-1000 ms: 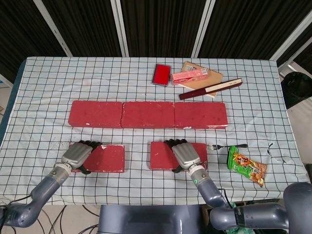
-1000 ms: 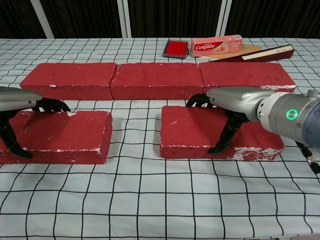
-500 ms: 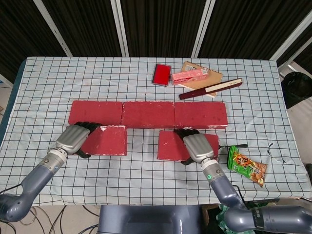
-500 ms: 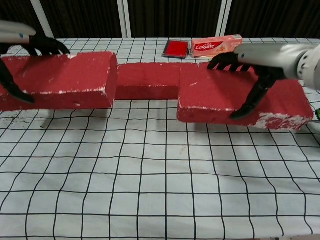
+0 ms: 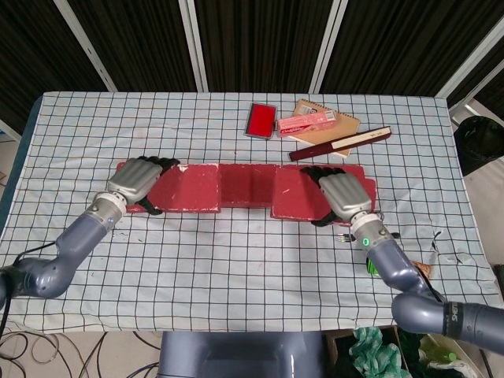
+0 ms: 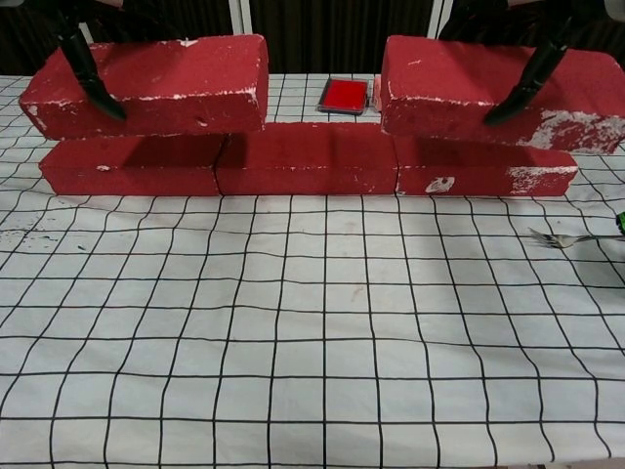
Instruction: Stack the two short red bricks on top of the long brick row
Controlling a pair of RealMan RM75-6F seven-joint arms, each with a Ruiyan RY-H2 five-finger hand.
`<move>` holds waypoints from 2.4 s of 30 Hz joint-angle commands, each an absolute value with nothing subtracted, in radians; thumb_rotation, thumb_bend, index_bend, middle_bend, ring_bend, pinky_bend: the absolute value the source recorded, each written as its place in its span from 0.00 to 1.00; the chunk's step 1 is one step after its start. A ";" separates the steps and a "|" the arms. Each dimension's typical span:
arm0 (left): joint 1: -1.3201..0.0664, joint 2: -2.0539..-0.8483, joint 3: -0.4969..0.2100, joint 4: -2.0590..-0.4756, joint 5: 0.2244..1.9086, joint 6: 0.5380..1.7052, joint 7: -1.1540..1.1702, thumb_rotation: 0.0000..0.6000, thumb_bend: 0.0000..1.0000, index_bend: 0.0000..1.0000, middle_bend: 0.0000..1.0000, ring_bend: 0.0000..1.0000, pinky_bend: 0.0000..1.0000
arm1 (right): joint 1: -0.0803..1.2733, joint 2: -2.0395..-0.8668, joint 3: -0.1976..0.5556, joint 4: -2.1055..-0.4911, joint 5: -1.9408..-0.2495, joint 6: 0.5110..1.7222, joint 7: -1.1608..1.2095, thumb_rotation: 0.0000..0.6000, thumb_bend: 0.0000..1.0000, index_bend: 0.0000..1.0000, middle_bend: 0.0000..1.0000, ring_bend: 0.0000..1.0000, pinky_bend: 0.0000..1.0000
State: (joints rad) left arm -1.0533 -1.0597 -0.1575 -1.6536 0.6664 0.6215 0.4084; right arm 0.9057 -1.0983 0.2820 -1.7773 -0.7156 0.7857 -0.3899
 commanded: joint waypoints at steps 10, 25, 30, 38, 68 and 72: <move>-1.158 -1.218 -0.138 -1.334 0.622 0.447 0.324 1.00 0.17 0.17 0.24 0.14 0.26 | 1.069 -1.250 0.280 -1.404 -0.698 0.564 -0.293 1.00 0.26 0.24 0.26 0.26 0.31; -1.137 -1.277 -0.136 -1.249 0.744 0.428 0.220 1.00 0.17 0.17 0.23 0.13 0.26 | 1.145 -1.383 0.255 -1.269 -0.698 0.524 -0.246 1.00 0.26 0.25 0.26 0.26 0.31; -1.133 -1.287 -0.142 -1.244 0.767 0.415 0.180 1.00 0.17 0.17 0.23 0.13 0.26 | 1.171 -1.411 0.252 -1.250 -0.700 0.540 -0.250 1.00 0.26 0.25 0.26 0.27 0.31; -1.130 -1.294 -0.149 -1.241 0.798 0.411 0.133 1.00 0.17 0.17 0.23 0.13 0.26 | 1.198 -1.438 0.242 -1.247 -0.678 0.562 -0.257 1.00 0.26 0.25 0.26 0.27 0.31; -1.234 -1.350 -0.046 -1.158 0.703 0.388 0.166 1.00 0.17 0.16 0.23 0.13 0.25 | 1.240 -1.497 0.198 -1.165 -0.615 0.579 -0.297 1.00 0.26 0.25 0.26 0.27 0.31; -1.244 -1.355 -0.035 -1.151 0.692 0.390 0.168 1.00 0.17 0.16 0.23 0.13 0.25 | 1.240 -1.495 0.195 -1.164 -0.617 0.576 -0.297 1.00 0.26 0.25 0.26 0.27 0.31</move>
